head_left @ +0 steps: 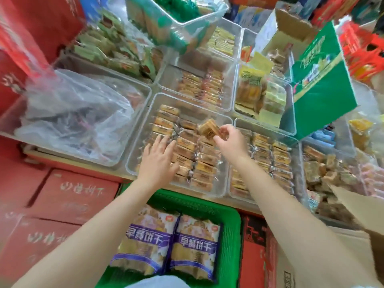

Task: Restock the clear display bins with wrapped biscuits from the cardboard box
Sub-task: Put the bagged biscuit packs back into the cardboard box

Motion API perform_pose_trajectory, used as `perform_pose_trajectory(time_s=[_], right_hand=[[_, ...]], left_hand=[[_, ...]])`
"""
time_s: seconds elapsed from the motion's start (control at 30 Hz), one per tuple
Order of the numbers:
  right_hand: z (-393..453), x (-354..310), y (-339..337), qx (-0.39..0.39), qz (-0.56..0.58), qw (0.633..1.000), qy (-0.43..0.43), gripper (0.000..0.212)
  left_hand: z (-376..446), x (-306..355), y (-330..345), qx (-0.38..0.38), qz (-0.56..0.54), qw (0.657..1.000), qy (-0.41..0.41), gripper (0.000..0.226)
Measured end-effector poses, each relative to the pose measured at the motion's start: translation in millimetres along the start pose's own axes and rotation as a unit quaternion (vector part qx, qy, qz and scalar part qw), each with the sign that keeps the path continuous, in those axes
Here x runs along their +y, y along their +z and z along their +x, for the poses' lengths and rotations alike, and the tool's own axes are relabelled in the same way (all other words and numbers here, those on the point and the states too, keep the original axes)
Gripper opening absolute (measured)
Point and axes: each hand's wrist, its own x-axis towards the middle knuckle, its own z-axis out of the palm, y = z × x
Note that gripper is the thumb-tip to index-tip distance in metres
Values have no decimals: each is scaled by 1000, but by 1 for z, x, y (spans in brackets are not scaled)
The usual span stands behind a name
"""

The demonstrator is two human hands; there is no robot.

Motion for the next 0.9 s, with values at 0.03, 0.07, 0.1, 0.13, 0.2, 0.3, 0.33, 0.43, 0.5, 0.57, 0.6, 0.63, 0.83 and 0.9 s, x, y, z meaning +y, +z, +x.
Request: perform_pose_trajectory(time_s=[0.03, 0.07, 0.1, 0.13, 0.2, 0.3, 0.33, 0.43, 0.5, 0.57, 0.6, 0.63, 0.83, 0.9], right_hand=[[15, -2, 6, 5, -23, 1000, 0, 29], [28, -4, 12, 3, -39, 999, -1, 31], [41, -6, 20, -3, -53, 999, -3, 32], [53, -8, 27, -12, -67, 998, -8, 33], [70, -11, 46, -43, -98, 994, -24, 37], [81, -13, 74, -92, -130, 986, -45, 42], [81, -12, 81, -98, -140, 984, -53, 43], [81, -6, 92, -96, -158, 980, -70, 43], [77, -1, 95, -111, -219, 966, -81, 48], [71, -1, 99, -144, -293, 941, -86, 57], [68, -2, 101, -157, -308, 935, -83, 60], [65, -3, 101, -167, -311, 932, -79, 63], [22, -3, 85, -190, -304, 928, -98, 67], [-2, 5, 69, -183, -239, 948, -103, 59]], left_hand=[[7, -5, 2, -16, 17, 1000, 0, 71], [12, -9, 4, -33, 29, 999, -4, 70], [15, -12, 6, -46, 35, 998, -9, 69], [18, -14, 7, -54, 38, 998, -12, 68], [20, -13, 6, -52, 42, 998, -13, 66], [20, -12, 6, -38, 45, 998, -22, 68], [20, -13, 7, -34, 44, 998, -25, 69], [21, -14, 10, -28, 43, 998, -28, 69], [22, -14, 11, -28, 42, 998, -29, 70], [22, -14, 11, -30, 43, 998, -28, 70], [22, -14, 10, -32, 42, 998, -28, 70], [22, -14, 10, -33, 44, 998, -28, 70], [14, -14, 7, 8, 18, 1000, -9, 63], [8, -16, 5, 48, 2, 999, 8, 57]])
